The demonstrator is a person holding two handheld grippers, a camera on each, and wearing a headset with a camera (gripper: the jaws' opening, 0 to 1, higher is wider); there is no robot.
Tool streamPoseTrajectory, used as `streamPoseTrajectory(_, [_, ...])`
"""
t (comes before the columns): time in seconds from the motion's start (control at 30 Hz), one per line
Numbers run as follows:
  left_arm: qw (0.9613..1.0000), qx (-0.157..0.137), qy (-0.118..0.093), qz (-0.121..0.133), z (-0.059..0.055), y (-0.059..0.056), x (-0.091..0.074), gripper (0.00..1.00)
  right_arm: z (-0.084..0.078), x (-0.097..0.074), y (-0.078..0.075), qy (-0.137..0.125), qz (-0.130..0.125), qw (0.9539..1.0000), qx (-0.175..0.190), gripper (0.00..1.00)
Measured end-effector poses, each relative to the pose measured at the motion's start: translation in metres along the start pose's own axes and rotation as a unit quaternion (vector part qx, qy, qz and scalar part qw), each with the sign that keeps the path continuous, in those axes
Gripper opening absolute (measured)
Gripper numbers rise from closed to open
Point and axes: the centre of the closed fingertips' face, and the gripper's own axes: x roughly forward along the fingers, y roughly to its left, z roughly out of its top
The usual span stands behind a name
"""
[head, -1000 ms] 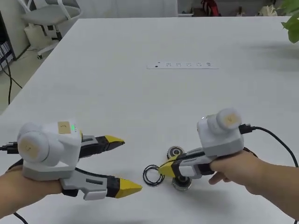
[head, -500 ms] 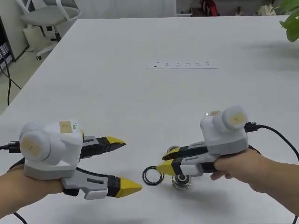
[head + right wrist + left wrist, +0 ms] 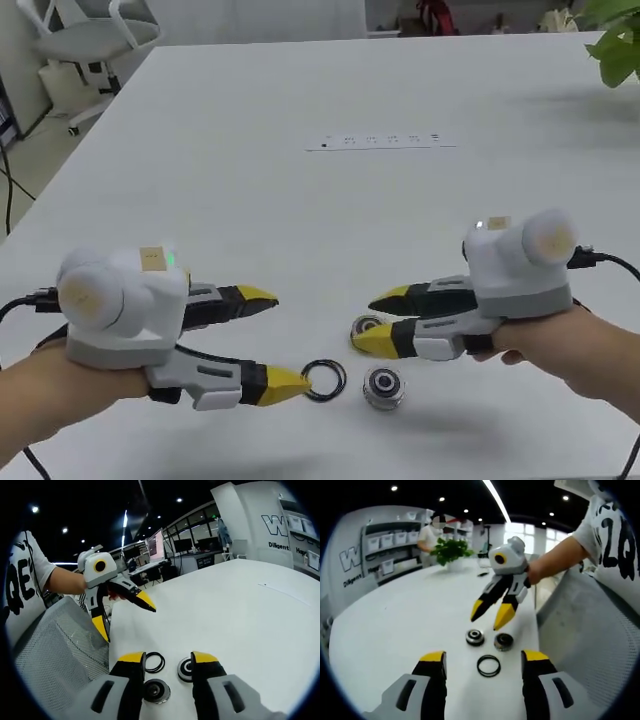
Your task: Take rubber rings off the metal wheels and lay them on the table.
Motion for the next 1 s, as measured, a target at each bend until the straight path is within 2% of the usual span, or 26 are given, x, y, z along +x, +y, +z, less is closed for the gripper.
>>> streamPoseTrajectory(0.17, [1.0, 0.002, -0.002, -0.001, 0.005, 0.004, 0.007, 0.58, -0.003, -0.009, -0.01, 0.001, -0.015, 0.9998, -0.012, 0.31])
streamPoseTrajectory(0.37, [1.0, 0.0, -0.003, -0.001, 0.007, 0.01, 0.018, 0.52, -0.014, -0.015, -0.02, 0.018, -0.033, 0.9987, -0.035, 0.26])
streamPoseTrajectory(0.6, [1.0, -0.002, 0.009, -0.001, 0.002, 0.015, 0.032, 0.49, -0.03, -0.011, -0.022, 0.044, -0.04, 0.9975, -0.038, 0.24])
streamPoseTrajectory(0.7, [0.9998, 0.003, 0.019, -0.004, -0.003, 0.015, 0.037, 0.46, -0.039, -0.008, -0.024, 0.055, -0.039, 0.9968, -0.042, 0.23])
streamPoseTrajectory(1.0, [0.9992, 0.004, 0.039, -0.012, -0.015, 0.013, 0.052, 0.43, -0.049, 0.001, -0.028, 0.072, -0.037, 0.9959, -0.04, 0.22])
